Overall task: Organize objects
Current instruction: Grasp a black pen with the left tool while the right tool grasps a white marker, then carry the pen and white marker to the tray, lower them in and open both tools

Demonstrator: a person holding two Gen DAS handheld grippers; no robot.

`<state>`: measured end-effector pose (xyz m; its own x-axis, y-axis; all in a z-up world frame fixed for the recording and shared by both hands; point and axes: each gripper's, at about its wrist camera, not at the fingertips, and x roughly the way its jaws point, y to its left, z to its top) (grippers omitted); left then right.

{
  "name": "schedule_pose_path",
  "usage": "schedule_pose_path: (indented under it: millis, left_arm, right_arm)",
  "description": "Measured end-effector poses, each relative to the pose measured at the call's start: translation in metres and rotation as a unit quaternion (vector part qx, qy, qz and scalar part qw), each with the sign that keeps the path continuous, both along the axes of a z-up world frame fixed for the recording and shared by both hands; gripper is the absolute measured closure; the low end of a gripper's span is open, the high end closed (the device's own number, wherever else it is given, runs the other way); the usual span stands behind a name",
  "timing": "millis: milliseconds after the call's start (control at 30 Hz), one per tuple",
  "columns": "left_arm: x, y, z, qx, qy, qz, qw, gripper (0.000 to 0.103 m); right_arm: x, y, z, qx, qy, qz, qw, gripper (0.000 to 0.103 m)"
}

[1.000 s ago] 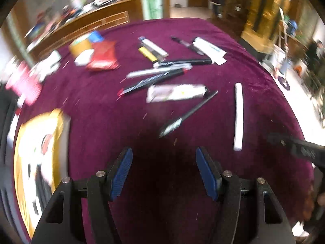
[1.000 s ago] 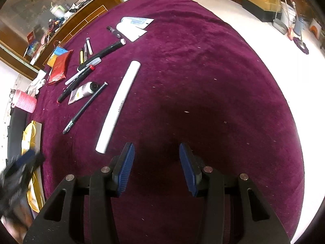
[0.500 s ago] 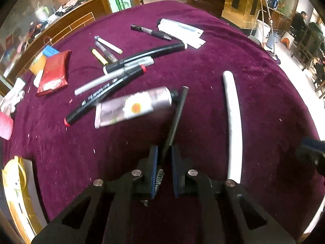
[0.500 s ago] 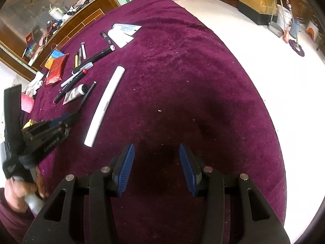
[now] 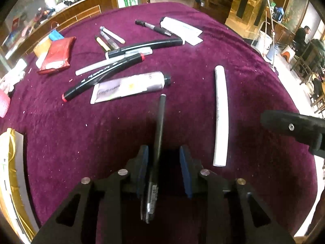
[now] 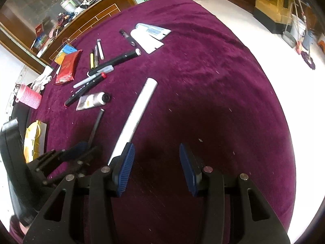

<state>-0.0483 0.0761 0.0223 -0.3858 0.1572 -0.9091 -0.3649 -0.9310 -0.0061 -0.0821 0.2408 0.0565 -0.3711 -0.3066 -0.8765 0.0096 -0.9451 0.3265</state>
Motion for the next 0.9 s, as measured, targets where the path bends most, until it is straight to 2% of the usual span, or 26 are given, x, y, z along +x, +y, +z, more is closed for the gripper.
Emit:
schedule_pose_path:
  millis: [33,67,467,567,633,700,733,767,900]
  left_arm:
    - [0.001,-0.002,0.001,0.005,-0.001,0.005,1.0000,0.090]
    - [0.001,-0.006,0.002,0.009,-0.004,0.010,0.9999,0.097]
    - [0.037,-0.072,0.034,0.075,-0.006,0.072,0.9945,0.098]
    - [0.048,-0.085,0.041,0.091,-0.005,0.084,0.9923,0.098]
    - [0.055,-0.092,0.044,0.099,-0.003,0.088,0.9911,0.097]
    - [0.061,-0.097,0.046,0.102,0.000,0.090,0.9906,0.097]
    - [0.064,-0.100,0.048,0.104,0.001,0.092,0.9904,0.097]
    - [0.068,-0.104,0.050,0.107,0.002,0.093,0.9899,0.097]
    - [0.077,-0.121,0.056,0.113,0.009,0.094,0.9891,0.097]
  right_arm:
    - [-0.003,-0.003,0.001,0.001,0.001,0.003,1.000,0.059]
    - [-0.006,-0.006,0.002,0.003,0.003,0.005,1.000,0.059]
    - [-0.040,-0.054,-0.019,0.023,-0.028,0.026,0.999,0.059]
    - [-0.043,-0.071,-0.021,0.061,-0.017,0.030,0.998,0.059]
    - [-0.045,-0.084,-0.022,0.105,-0.005,0.040,0.994,0.058]
    - [-0.045,-0.089,-0.022,0.126,0.002,0.044,0.991,0.063]
    - [-0.044,-0.087,-0.022,0.124,0.005,0.038,0.992,0.081]
    - [-0.044,-0.083,-0.021,0.115,0.003,0.035,0.993,0.088]
    - [-0.042,-0.063,-0.021,0.053,-0.021,0.020,0.998,0.091]
